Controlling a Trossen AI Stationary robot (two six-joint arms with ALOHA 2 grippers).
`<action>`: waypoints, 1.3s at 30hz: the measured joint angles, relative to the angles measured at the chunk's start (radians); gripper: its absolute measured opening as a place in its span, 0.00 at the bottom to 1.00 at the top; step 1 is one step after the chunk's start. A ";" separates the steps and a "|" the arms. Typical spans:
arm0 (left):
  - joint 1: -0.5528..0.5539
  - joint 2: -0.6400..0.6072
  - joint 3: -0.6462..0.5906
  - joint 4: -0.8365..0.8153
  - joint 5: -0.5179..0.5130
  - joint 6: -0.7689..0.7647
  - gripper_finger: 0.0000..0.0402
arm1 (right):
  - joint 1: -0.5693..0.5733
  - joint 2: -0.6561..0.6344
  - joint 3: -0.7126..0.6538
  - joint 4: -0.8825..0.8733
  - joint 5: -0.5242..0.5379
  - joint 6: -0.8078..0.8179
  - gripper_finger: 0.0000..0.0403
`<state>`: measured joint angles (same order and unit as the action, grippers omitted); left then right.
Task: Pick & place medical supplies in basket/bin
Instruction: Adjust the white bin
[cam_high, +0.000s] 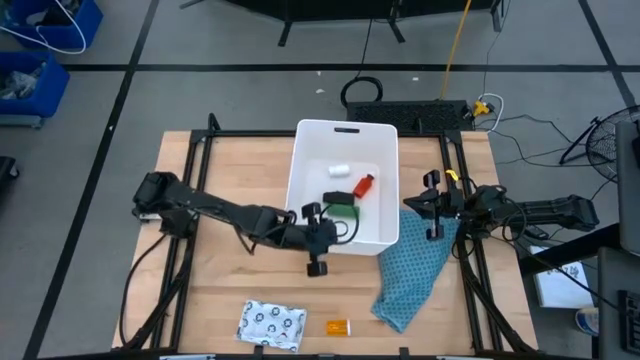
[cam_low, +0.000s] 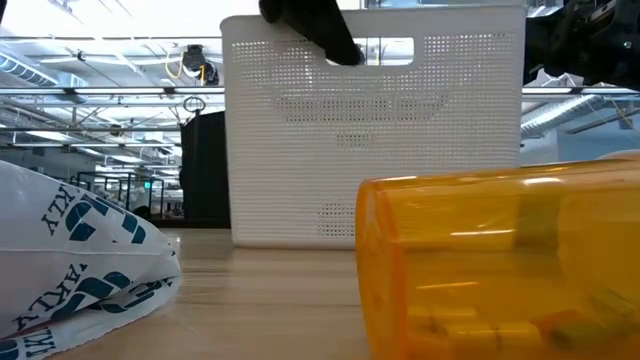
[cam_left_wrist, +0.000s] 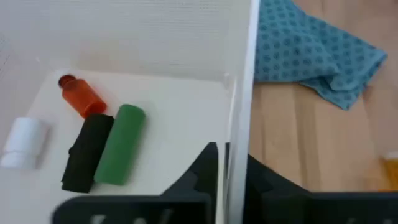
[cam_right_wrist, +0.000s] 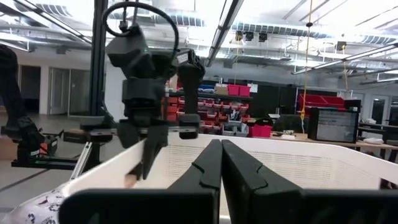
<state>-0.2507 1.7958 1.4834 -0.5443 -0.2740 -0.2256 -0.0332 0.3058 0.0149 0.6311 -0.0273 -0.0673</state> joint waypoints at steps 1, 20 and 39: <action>0.008 0.000 0.000 0.001 0.004 -0.003 0.05 | 0.000 0.000 0.000 0.001 -0.001 0.000 0.00; 0.054 0.003 -0.001 0.037 -0.051 -0.124 0.07 | 0.000 0.000 0.000 0.000 -0.004 0.015 0.00; 0.064 0.004 -0.002 0.047 0.073 0.015 0.20 | 0.000 0.000 0.000 -0.008 -0.004 0.027 0.00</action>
<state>-0.1864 1.7996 1.4815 -0.4975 -0.2014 -0.2103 -0.0334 0.3061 0.0151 0.6231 -0.0311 -0.0399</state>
